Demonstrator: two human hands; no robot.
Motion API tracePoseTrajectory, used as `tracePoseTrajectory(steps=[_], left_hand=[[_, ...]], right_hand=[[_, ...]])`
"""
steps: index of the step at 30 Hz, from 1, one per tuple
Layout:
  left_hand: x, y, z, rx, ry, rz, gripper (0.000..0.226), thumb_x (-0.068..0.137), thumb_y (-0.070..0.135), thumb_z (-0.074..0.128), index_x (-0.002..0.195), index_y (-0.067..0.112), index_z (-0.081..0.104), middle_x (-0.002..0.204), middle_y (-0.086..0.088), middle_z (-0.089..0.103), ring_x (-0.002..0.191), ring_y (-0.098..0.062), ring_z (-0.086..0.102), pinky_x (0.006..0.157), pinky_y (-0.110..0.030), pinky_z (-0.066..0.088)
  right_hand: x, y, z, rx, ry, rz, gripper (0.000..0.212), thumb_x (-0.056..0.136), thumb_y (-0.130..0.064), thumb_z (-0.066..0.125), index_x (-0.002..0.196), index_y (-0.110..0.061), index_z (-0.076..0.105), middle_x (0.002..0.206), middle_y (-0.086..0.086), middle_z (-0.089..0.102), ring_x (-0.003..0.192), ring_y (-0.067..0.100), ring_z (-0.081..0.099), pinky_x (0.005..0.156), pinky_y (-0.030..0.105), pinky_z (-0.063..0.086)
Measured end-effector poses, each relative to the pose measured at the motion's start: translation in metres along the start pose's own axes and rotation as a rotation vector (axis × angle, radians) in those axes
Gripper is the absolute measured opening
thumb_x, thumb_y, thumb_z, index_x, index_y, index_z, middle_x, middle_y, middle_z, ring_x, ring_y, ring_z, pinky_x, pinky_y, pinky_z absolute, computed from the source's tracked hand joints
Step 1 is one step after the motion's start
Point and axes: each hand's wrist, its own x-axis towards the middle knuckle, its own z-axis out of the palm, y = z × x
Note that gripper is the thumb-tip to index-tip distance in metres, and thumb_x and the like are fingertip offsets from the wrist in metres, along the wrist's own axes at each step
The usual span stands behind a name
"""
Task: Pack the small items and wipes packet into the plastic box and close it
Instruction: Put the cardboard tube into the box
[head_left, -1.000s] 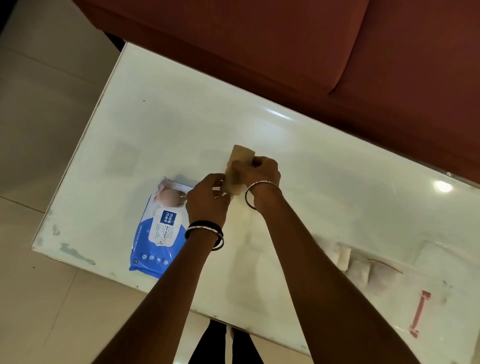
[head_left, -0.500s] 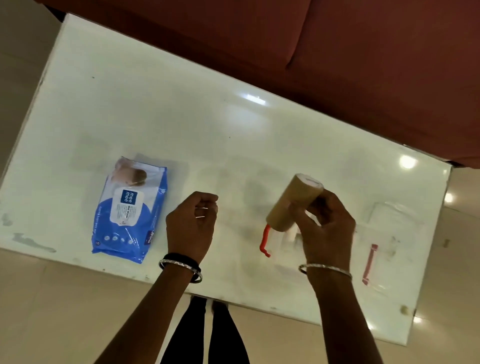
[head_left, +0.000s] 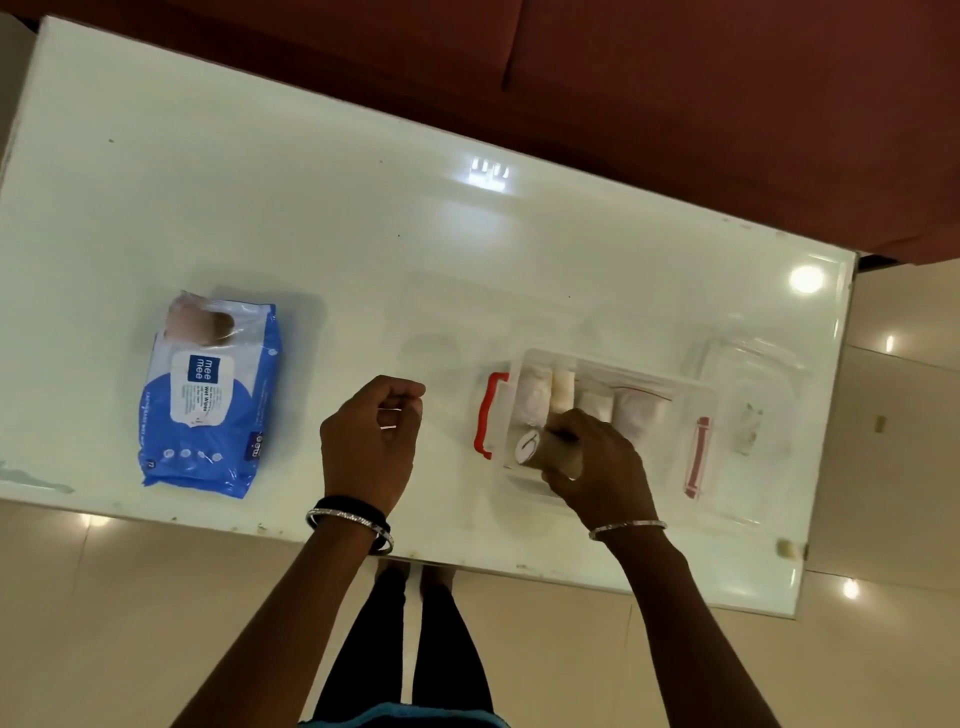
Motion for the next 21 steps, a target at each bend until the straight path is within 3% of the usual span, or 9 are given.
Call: tracePoseTrajectory(steps=[4,9,12,16,21], left_hand=[[-0.008,-0.002,0.005,0.007,-0.008,-0.005,0.014,0.088,0.010,0.061,0.098,0.014,0.070,0.091,-0.001,0.073,0.081,-0.017,0.070,0.074,-0.029,0.059],[-0.017,-0.007,0.010,0.015,-0.022,-0.015,0.014,0.088,0.009,0.061,0.098,0.013,0.071,0.091,-0.002,0.073,0.081,-0.018,0.070,0.075,-0.032,0.059],[-0.022,-0.010,0.009,0.017,-0.021,-0.030,0.014,0.088,0.010,0.062,0.097,0.014,0.071,0.091,0.000,0.073,0.081,-0.017,0.069,0.075,-0.029,0.058],[-0.022,-0.015,0.000,0.003,-0.010,-0.058,0.014,0.088,0.011,0.062,0.096,0.018,0.071,0.091,0.001,0.073,0.082,-0.016,0.069,0.076,-0.030,0.057],[-0.016,-0.027,-0.025,-0.038,0.044,-0.106,0.013,0.088,0.011,0.062,0.095,0.020,0.069,0.091,-0.001,0.072,0.082,-0.018,0.069,0.078,-0.039,0.059]], right_hand=[[0.007,-0.002,0.009,-0.147,-0.139,-0.011,0.035,0.078,-0.028,0.072,0.112,-0.026,0.067,0.111,-0.006,0.069,0.104,0.020,0.063,0.085,0.037,0.050],[0.012,-0.003,0.016,-0.074,-0.102,-0.025,0.032,0.086,-0.009,0.063,0.113,-0.022,0.074,0.111,0.000,0.073,0.103,0.022,0.066,0.084,0.032,0.052],[0.011,-0.008,0.017,-0.042,-0.028,0.009,0.028,0.085,-0.011,0.065,0.109,-0.023,0.076,0.106,0.000,0.074,0.099,0.022,0.068,0.081,0.032,0.053],[0.003,-0.014,0.013,-0.114,0.173,0.090,0.013,0.085,-0.016,0.066,0.089,-0.022,0.077,0.088,0.000,0.073,0.085,0.023,0.068,0.071,0.030,0.050],[-0.010,-0.047,0.005,0.138,0.407,0.097,0.009,0.081,-0.009,0.072,0.082,-0.017,0.076,0.080,-0.001,0.073,0.074,0.017,0.070,0.066,0.029,0.054]])
